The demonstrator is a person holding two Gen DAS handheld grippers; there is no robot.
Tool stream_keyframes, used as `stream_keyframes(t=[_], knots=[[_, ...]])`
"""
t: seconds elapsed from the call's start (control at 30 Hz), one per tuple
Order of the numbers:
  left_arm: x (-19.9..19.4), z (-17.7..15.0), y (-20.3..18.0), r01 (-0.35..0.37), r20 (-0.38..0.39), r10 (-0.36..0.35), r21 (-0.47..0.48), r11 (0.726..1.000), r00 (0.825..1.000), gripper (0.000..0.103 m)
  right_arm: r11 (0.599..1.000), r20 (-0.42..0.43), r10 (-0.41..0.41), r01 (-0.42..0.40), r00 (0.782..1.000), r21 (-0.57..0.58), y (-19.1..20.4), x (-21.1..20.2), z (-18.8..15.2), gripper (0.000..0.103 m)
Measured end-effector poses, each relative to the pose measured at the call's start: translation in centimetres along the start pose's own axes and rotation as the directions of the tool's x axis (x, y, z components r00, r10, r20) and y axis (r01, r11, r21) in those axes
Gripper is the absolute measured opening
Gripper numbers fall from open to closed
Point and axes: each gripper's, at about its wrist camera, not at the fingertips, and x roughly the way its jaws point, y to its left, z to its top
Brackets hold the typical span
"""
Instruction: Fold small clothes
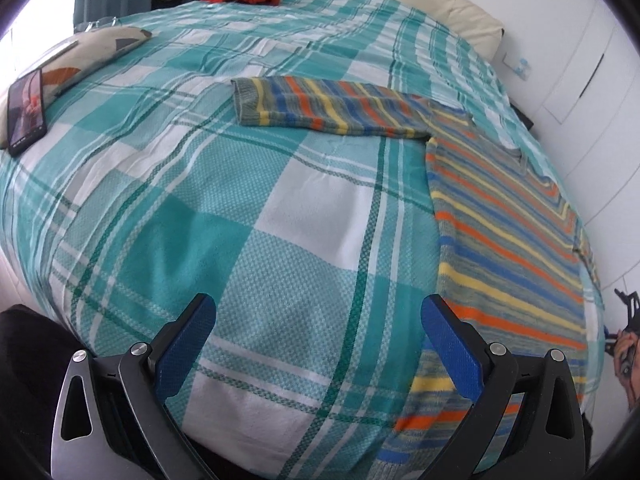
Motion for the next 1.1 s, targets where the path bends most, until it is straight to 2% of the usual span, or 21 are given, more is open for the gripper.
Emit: stream_keyframes(t=[0.13,0.27,0.3,0.33,0.37,0.4,0.43,0.47,0.53,0.63,0.77,0.83,0.9,0.93,0.97,1.0,1.03,1.1], knots=[[0.1,0.0,0.0,-0.020,-0.007,0.020,0.014,1.000,1.000,0.102,0.991,0.027,0.117,-0.118,0.993,0.060,-0.5,1.3,1.6,0.074],[0.0,-0.3,0.2,-0.029,-0.010,0.029,0.002,1.000,1.000,0.102,0.980,0.035,0.181,-0.183,0.983,0.077,-0.5,2.2,2.6,0.053],[0.1,-0.4,0.2,-0.030,-0.013,0.030,0.002,1.000,0.999,0.102,0.981,0.026,0.177,-0.178,0.984,0.074,-0.3,2.6,2.8,0.051],[0.1,-0.7,0.1,-0.030,-0.016,0.030,0.003,1.000,0.999,0.102,0.984,0.013,0.162,-0.162,0.987,0.066,0.0,3.1,2.6,0.043],[0.3,-0.7,0.0,-0.030,-0.020,0.030,0.005,1.000,0.999,0.102,0.992,-0.008,0.117,-0.116,0.993,0.046,0.3,3.8,2.5,0.025],[0.4,-0.7,0.0,-0.029,-0.024,0.030,0.008,1.000,0.999,0.102,0.999,-0.018,0.046,-0.045,0.999,0.012,0.9,4.1,2.3,0.011],[0.4,-0.7,-0.1,-0.028,-0.023,0.029,0.012,1.000,0.999,0.102,0.999,-0.002,-0.039,0.039,0.999,-0.028,1.7,4.1,2.3,0.003],[0.3,-0.7,-0.2,-0.025,-0.019,0.026,0.016,1.000,0.999,0.102,0.995,0.024,-0.075,0.076,0.997,-0.063,2.9,3.8,2.4,0.003],[0.3,-0.7,-0.2,-0.016,-0.010,0.016,0.020,1.000,1.000,0.102,0.981,0.066,-0.092,0.102,0.994,-0.166,6.3,3.2,2.0,0.003],[0.6,-0.7,-0.2,0.000,-0.009,0.001,0.015,1.000,1.000,0.102,0.938,0.063,-0.058,0.076,0.996,-0.340,13.4,3.2,0.4,0.003],[1.1,-0.4,0.2,0.029,-0.012,-0.029,-0.011,1.000,1.000,0.102,0.830,-0.061,0.021,-0.052,0.998,-0.555,24.7,5.5,-5.4,0.003],[1.1,-0.4,0.5,0.039,-0.007,-0.040,-0.025,0.999,0.999,0.102,0.765,-0.155,0.036,-0.127,0.987,-0.631,29.7,8.3,-10.0,0.003],[1.1,-0.4,1.0,0.046,-0.003,-0.046,-0.036,0.998,0.999,0.102,0.727,-0.235,0.029,-0.182,0.972,-0.662,33.0,11.8,-14.4,0.005],[1.0,-0.5,1.2,0.046,-0.003,-0.047,-0.040,0.998,0.999,0.102,0.725,-0.264,0.031,-0.204,0.964,-0.658,33.4,13.2,-16.0,0.019],[1.0,-0.5,1.4,0.043,-0.002,-0.044,-0.043,0.998,0.999,0.102,0.731,-0.325,0.014,-0.232,0.946,-0.642,34.1,15.5,-18.0,0.060],[0.8,-0.6,1.7,0.040,0.002,-0.040,-0.046,0.998,0.999,0.102,0.743,-0.363,0.000,-0.243,0.932,-0.624,34.2,17.2,-19.4,0.076],[0.7,-0.7,1.9,0.040,0.006,-0.040,-0.048,0.998,0.999,0.102,0.754,-0.371,0.012,-0.253,0.928,-0.607,33.7,18.0,-20.6,0.080],[0.4,-0.9,2.5,0.048,0.011,-0.047,-0.056,0.997,0.999,0.102,0.764,-0.372,0.022,-0.256,0.928,-0.592,33.1,18.3,-21.2,0.080]])
